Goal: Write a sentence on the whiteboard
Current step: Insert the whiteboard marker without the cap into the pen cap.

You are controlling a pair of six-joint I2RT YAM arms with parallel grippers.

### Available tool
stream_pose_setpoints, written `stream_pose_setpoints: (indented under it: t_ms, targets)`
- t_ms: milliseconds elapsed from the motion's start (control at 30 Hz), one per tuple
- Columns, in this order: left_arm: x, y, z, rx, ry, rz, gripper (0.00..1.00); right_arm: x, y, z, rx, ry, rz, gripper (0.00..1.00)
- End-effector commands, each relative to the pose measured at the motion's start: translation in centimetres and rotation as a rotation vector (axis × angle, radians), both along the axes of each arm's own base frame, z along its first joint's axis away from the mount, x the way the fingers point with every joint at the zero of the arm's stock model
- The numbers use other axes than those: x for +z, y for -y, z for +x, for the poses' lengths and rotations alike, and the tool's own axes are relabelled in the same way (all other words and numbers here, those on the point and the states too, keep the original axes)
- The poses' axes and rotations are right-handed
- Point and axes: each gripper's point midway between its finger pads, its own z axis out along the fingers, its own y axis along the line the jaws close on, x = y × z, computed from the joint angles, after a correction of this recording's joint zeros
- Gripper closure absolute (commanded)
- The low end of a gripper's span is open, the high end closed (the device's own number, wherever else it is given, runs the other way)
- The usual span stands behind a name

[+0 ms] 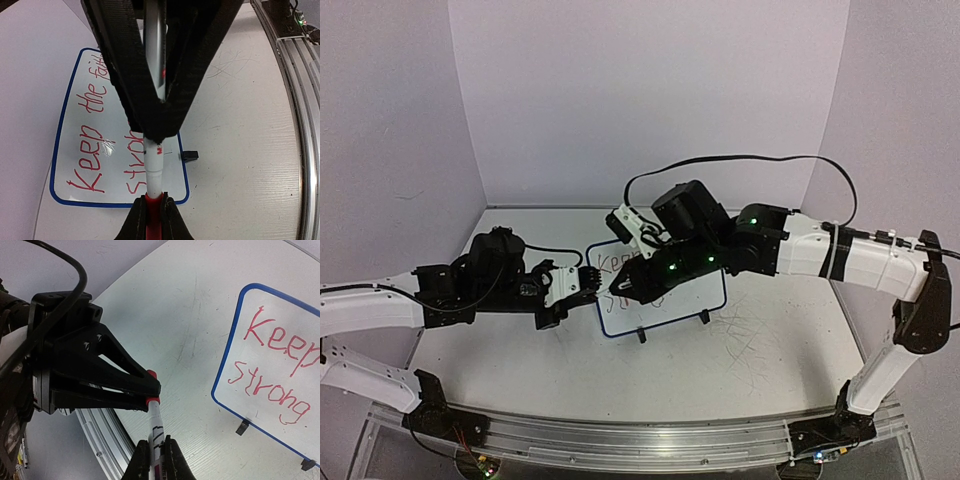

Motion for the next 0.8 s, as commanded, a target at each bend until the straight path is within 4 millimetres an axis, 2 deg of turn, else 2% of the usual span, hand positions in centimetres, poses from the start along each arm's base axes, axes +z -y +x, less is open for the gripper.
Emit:
stream_pose_setpoints:
  t_ms: [0, 433, 600, 767]
  targets:
    - [4.2, 1.3, 0.5, -0.004, 0.078, -0.083, 1.0, -0.3, -0.8, 0.7, -0.034, -0.005, 0.002, 1.0]
    - [5.3, 2.9, 0.0, -0.023, 0.122, -0.081, 1.0, -1.7, -1.9, 1.7, -0.147, -0.09, -0.02, 1.0]
    - [5.2, 3.5, -0.4, -0.029, 0.143, -0.078, 1.0, -1.7, -2.9, 0.7, -0.143, -0.204, 0.019, 1.0]
    - [4.8, 4.0, -0.6, -0.025, 0.165, -0.063, 1.0, -0.7, -3.6, 0.1, -0.164, -0.286, 0.076, 1.0]
